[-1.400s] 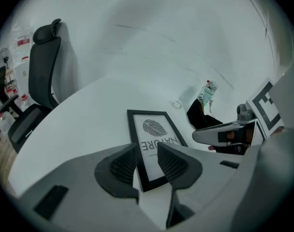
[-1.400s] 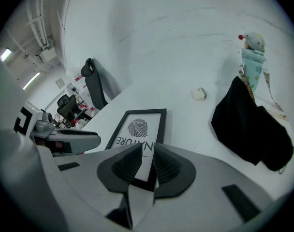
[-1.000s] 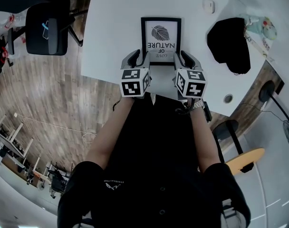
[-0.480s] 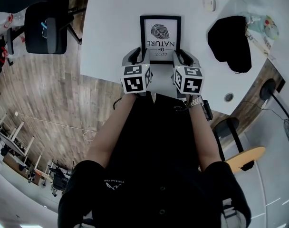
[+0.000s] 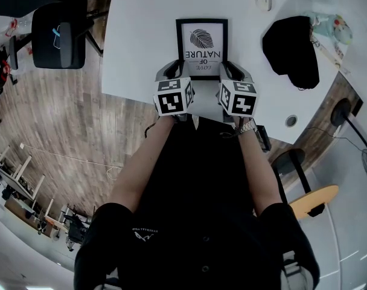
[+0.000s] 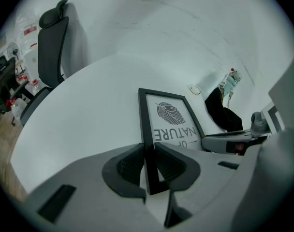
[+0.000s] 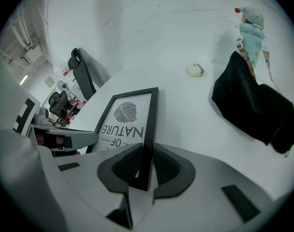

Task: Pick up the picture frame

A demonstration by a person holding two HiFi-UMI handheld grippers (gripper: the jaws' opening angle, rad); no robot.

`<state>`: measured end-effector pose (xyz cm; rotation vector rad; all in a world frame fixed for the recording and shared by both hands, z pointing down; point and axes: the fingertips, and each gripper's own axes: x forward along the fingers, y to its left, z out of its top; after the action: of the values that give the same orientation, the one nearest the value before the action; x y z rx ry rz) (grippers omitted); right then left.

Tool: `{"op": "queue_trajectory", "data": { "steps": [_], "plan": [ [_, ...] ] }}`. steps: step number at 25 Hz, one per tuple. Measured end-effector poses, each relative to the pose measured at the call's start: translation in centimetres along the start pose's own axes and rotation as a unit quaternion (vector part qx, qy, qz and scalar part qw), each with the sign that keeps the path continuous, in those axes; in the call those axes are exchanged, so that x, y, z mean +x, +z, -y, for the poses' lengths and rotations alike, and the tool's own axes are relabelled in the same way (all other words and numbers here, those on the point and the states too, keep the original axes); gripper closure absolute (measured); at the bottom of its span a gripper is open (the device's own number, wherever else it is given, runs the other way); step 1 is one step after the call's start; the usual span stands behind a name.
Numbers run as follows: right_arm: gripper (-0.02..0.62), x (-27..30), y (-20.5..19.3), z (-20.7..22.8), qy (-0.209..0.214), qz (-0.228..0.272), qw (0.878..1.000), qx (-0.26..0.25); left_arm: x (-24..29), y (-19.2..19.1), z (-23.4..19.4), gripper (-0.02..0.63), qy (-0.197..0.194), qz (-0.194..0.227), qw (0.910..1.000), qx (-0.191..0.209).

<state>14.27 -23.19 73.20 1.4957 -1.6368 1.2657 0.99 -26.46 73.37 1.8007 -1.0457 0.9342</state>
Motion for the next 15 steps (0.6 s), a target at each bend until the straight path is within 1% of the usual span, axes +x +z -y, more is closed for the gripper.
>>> {"op": "queue_trajectory", "data": {
  "steps": [4, 15],
  "plan": [
    [0.528, -0.5, -0.6, -0.2, -0.001, 0.003, 1.0, 0.004, -0.6, -0.5, 0.0, 0.532, 0.009, 0.006, 0.9999, 0.001],
    [0.528, -2.3, -2.0, -0.1, 0.003, 0.017, 1.0, 0.006, -2.2, -1.8, 1.2, 0.532, 0.008, 0.027, 0.9996, 0.004]
  ]
}}
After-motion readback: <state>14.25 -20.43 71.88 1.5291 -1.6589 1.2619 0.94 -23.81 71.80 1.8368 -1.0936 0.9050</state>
